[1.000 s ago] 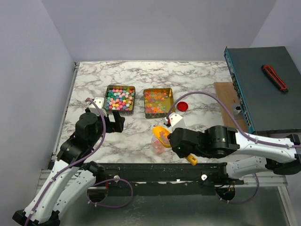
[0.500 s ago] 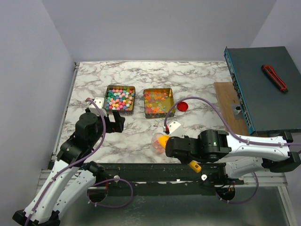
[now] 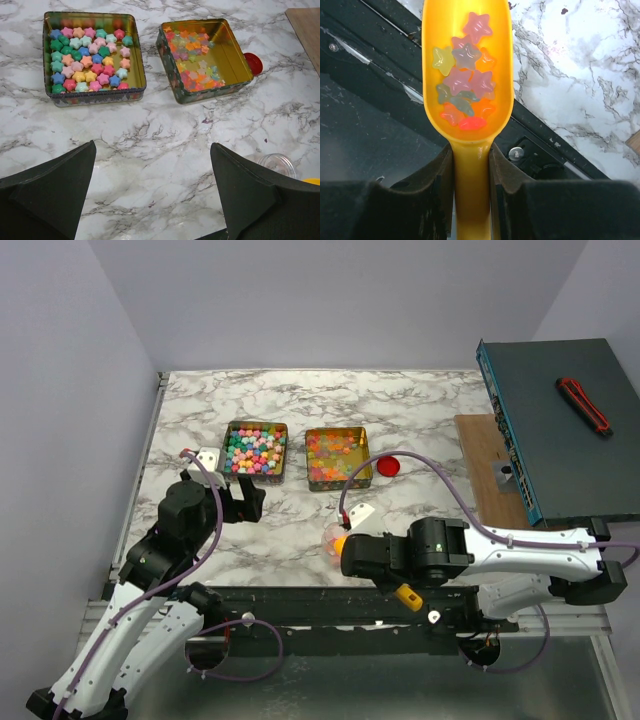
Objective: Pack the candies
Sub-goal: Place the fake candies in the packing bottle.
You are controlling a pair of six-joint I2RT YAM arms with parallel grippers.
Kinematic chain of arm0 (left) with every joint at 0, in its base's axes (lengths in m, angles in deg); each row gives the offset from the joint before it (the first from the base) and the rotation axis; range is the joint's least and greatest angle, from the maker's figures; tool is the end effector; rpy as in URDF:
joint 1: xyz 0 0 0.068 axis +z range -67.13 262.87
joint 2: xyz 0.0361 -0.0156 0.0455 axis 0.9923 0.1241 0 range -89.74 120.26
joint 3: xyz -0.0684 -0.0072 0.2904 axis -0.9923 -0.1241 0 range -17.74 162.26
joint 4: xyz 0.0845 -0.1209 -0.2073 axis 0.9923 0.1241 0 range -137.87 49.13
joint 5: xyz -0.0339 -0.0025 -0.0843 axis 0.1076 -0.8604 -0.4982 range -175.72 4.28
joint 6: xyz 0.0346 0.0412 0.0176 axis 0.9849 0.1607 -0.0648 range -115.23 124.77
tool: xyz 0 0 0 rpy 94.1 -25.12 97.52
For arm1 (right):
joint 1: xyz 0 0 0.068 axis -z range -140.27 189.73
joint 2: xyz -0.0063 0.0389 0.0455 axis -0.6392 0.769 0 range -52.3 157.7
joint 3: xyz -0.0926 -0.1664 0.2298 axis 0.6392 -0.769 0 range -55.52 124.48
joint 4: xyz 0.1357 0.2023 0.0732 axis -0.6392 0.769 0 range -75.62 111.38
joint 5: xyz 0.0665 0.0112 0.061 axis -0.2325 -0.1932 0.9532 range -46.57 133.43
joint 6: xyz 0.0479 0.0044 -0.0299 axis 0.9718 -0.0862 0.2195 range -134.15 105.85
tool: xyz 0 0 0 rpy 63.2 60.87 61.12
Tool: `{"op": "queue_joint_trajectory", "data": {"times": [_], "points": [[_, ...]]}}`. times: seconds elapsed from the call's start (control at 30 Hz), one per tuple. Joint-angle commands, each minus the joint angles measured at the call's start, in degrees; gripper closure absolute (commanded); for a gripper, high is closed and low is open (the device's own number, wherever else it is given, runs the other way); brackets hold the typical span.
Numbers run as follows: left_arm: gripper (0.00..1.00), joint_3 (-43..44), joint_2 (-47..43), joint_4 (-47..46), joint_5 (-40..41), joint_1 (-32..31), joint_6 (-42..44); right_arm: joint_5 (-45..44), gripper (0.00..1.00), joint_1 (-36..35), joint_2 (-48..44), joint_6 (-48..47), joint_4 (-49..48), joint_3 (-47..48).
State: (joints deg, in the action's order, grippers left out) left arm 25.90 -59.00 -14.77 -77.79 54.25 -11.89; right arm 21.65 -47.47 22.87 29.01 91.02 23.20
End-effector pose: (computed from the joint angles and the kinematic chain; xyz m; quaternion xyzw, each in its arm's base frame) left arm 0.0856 -0.0405 0.3343 0.0459 0.8179 -0.1674 0.5486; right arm 0.0249 0.2102 0.3628 -0.3385 0.9109 0.0525 0.2302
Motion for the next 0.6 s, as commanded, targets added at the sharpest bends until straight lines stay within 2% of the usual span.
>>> {"op": "queue_joint_trajectory", "data": {"times": [0.0, 0.57], "points": [[0.01, 0.04, -0.86, -0.41, -1.75, -0.12, 0.05, 0.27, 0.99, -0.38, 0.95, 1.63, 2.2, 3.45], [0.01, 0.04, -2.3, -0.42, -2.91, -0.12, 0.05, 5.15, 0.99, 4.22, 4.62, 0.43, 4.21, 5.61]]}}
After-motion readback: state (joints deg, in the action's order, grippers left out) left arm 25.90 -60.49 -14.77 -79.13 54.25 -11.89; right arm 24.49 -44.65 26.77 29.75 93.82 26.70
